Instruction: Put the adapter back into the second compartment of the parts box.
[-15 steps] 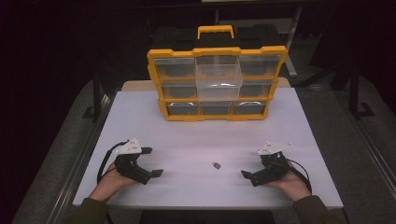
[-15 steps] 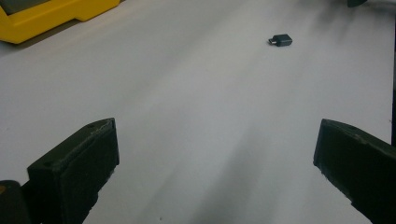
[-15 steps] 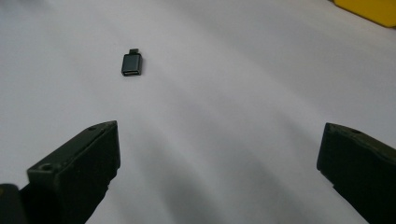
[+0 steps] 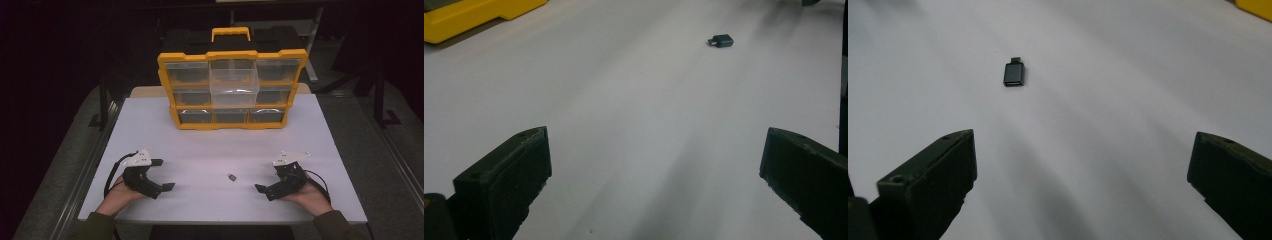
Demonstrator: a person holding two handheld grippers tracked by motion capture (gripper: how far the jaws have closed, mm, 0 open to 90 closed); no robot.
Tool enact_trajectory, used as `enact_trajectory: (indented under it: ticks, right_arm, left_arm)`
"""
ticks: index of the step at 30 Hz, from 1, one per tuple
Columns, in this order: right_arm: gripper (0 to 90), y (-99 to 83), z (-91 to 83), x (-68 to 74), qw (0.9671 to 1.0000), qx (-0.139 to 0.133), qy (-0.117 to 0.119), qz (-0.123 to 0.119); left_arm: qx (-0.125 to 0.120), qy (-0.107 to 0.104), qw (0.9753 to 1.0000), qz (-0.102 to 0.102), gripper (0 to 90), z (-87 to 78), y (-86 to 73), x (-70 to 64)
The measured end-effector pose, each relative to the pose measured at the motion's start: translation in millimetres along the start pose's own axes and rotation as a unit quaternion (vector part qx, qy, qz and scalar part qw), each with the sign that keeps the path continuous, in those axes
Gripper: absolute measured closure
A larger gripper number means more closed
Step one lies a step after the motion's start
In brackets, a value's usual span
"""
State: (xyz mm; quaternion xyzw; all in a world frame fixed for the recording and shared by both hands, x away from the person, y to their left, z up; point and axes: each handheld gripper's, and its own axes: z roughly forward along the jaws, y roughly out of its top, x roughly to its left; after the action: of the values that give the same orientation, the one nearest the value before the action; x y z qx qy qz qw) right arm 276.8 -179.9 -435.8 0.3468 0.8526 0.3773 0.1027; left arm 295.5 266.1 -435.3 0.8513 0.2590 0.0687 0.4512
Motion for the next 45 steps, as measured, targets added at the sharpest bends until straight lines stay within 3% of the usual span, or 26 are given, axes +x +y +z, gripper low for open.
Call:
enact_trajectory:
  ticks: [6,19,27,45]
  right_arm:
    - [0.0,2.6,0.7,1.3,1.0,-0.001,0.008,0.001]
    - [0.0,12.6,1.1,5.4,0.9999,-0.004,0.004,-0.009]
    - [0.0,15.9,1.6,3.0,1.0,-0.002,0.009,0.003]
    - [0.0,26.9,11.2,2.2,0.9998,0.019,0.003,-0.006]
  left_arm:
    - [0.004,-0.001,1.0,0.004,0.0,1.4,0.7,-0.2]
    - [0.0,-0.005,1.0,0.001,0.0,2.5,2.1,-0.8]
    - [-0.002,-0.005,1.0,-0.001,0.0,1.7,2.4,-0.4]
    - [-0.004,-0.008,1.0,-0.001,0.0,1.6,2.5,-1.3]
